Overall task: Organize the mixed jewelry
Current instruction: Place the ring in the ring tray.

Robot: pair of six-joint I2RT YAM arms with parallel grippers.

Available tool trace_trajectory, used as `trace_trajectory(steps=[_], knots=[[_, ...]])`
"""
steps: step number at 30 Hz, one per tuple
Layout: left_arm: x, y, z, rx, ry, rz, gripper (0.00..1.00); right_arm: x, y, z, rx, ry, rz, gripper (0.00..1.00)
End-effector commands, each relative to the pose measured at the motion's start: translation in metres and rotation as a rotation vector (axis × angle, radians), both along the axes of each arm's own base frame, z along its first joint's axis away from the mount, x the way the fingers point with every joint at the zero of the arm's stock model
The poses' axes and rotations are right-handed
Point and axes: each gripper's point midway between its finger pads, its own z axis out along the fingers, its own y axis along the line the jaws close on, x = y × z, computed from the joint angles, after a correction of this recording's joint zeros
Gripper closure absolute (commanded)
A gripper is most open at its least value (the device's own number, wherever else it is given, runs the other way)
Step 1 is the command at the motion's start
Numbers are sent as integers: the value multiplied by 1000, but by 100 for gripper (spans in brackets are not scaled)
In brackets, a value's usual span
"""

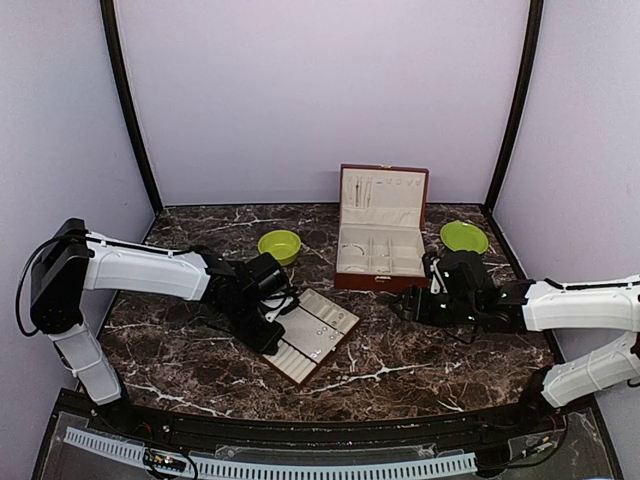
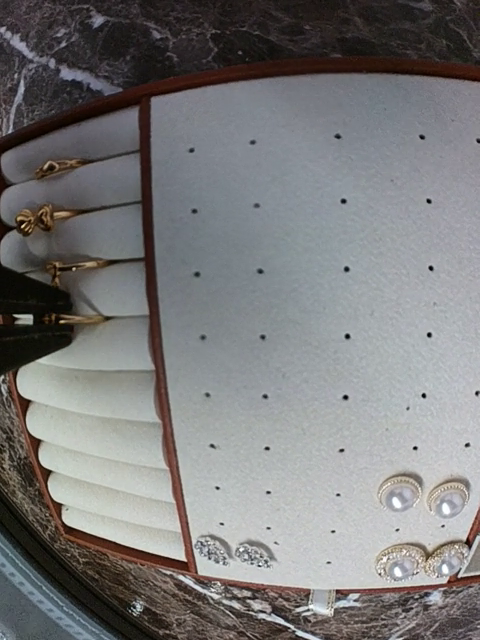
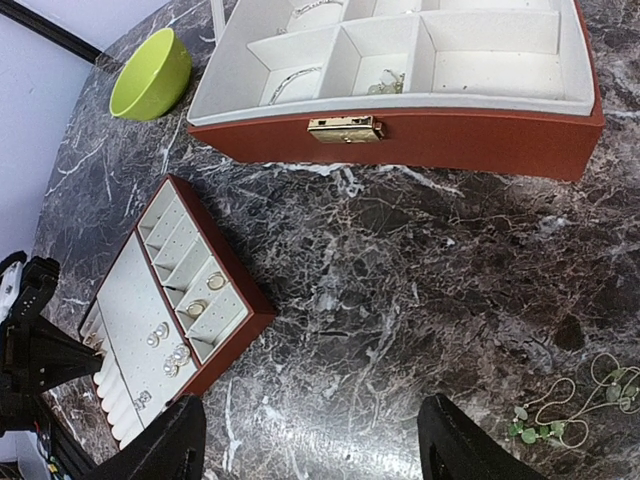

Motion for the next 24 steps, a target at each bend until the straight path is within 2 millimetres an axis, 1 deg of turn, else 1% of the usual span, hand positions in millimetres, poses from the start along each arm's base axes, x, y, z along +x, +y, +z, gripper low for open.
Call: trace_trajectory(steps=[1,3,6,9,14,18,22,24], knots=[[-4,-1,-2,19,6,-12,100,4,-1,10,33,-30,-16,27],[-2,-3,3,11,-4,-7,98,4,-1,11,34,-33,-18,27],[1,-5,12,0,-22,0,87,5,0,13,39,-37,-18,26],[3,-9,23,-26,-39,6,78,5,0,14,39,-39,-19,26],[8,-15,44,-78,-72,20,68,5,0,14,38,-39,-19,26],[11,-16,55,-99,-96,29,58,5,0,14,39,-37,-21,26],[14,-14,65,-105,-125,42,51,6,0,16,44,-39,-23,26],[15,-14,70,-112,-137,45,50,6,0,15,43,-37,-23,26]])
